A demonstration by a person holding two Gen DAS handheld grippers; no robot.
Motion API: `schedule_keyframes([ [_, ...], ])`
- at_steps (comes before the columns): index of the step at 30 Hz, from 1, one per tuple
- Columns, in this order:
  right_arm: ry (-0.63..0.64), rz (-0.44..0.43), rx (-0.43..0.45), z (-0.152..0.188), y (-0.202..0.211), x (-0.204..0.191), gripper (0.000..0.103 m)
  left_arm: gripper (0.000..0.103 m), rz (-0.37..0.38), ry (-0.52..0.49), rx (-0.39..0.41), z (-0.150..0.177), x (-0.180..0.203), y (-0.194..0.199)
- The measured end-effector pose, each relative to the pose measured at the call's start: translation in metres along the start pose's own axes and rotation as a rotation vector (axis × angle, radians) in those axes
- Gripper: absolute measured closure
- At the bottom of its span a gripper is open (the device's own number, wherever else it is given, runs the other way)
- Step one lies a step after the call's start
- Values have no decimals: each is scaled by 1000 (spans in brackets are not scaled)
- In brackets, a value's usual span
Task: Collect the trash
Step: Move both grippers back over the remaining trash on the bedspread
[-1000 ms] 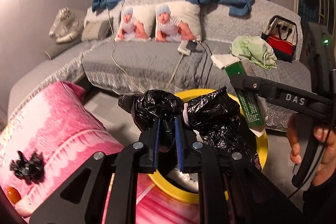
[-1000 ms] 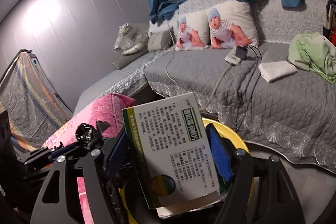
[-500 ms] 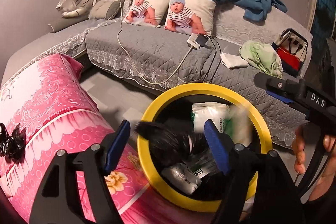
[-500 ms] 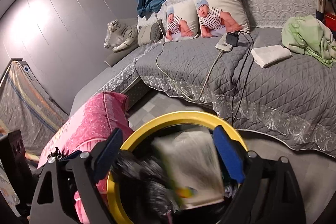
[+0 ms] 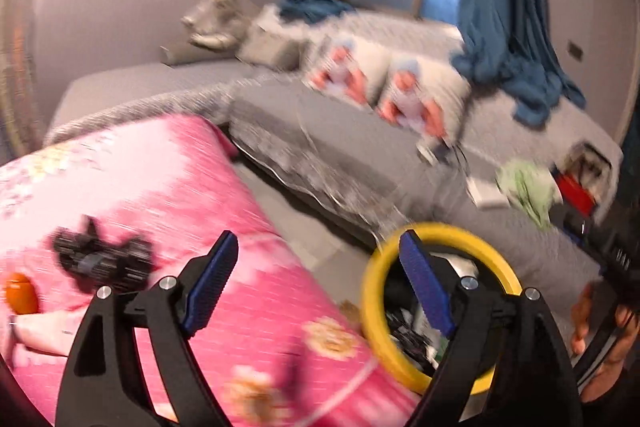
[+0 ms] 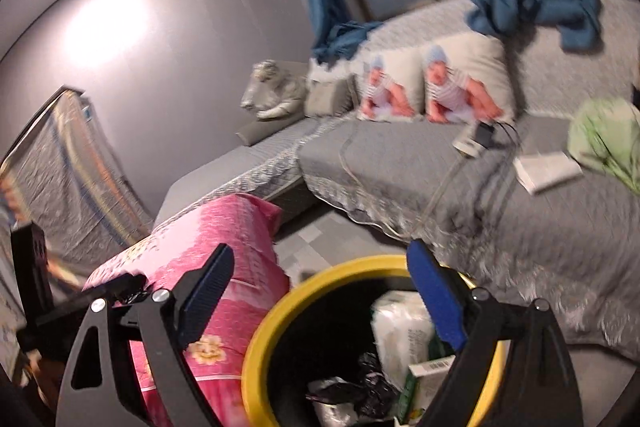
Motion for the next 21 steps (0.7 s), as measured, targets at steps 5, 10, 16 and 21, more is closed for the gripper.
schedule_keyframes([
  [5, 136, -114, -4, -8, -15, -63, 17, 23, -90, 94, 155, -35, -75, 73],
  [10, 386, -323, -38, 5, -31, -166, 17, 17, -294, 134, 305, -46, -158, 158],
  [16, 621, -541, -118, 35, -46, -281, 17, 14, -513, 286, 323, -18, -261, 231],
  [21, 725, -641, -206, 61, -64, -352, 17, 14, -578, 387, 252, 21, -312, 254],
])
Point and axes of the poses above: each gripper's, at about its wrist camera, not at the fingertips, and y roughly against the way its jaws point, x to its right, z to its underside, the point moved 4 cm from there along -y, roughly the way its jaws point, and after that the axes turned 8 degrees about y, right-handed, at the moved point
